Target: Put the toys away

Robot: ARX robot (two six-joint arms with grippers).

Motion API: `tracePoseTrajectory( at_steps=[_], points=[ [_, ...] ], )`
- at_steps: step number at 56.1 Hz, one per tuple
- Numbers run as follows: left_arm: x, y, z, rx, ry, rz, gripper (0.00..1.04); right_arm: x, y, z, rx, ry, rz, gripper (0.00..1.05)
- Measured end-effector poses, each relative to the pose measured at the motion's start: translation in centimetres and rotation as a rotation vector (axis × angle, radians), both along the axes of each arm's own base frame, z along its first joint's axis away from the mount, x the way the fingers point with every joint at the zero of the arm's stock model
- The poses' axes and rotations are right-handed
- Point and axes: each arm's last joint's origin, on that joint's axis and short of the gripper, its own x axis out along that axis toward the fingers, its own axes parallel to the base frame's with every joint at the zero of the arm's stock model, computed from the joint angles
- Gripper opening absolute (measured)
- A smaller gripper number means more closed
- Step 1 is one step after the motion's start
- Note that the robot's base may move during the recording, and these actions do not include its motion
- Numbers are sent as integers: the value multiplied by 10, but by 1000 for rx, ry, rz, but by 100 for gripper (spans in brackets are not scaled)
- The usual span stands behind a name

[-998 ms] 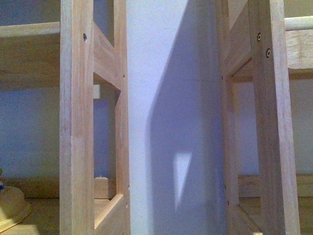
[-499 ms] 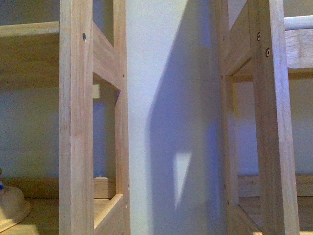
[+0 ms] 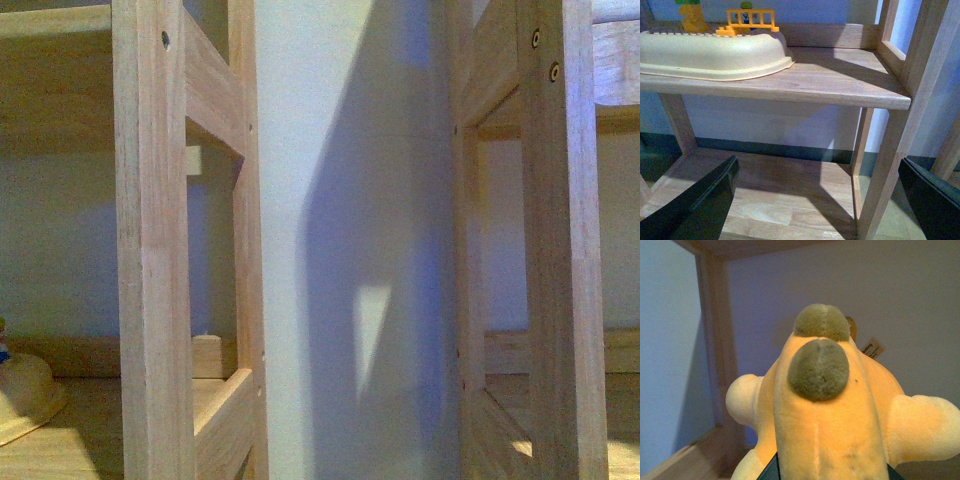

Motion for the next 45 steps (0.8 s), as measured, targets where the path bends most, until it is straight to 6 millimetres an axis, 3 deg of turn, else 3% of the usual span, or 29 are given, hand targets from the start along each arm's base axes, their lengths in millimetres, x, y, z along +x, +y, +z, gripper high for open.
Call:
tracePoseTrajectory(
  at_steps=[21, 35, 45],
  points=[
    [0, 0, 0, 0, 0, 0, 98, 44, 47, -28, 40, 21, 101, 8],
    [0, 0, 0, 0, 0, 0, 98, 66, 62, -51, 58, 64, 107, 8],
    [0, 0, 0, 0, 0, 0, 98, 68, 66, -55, 62, 67, 74, 8]
  ],
)
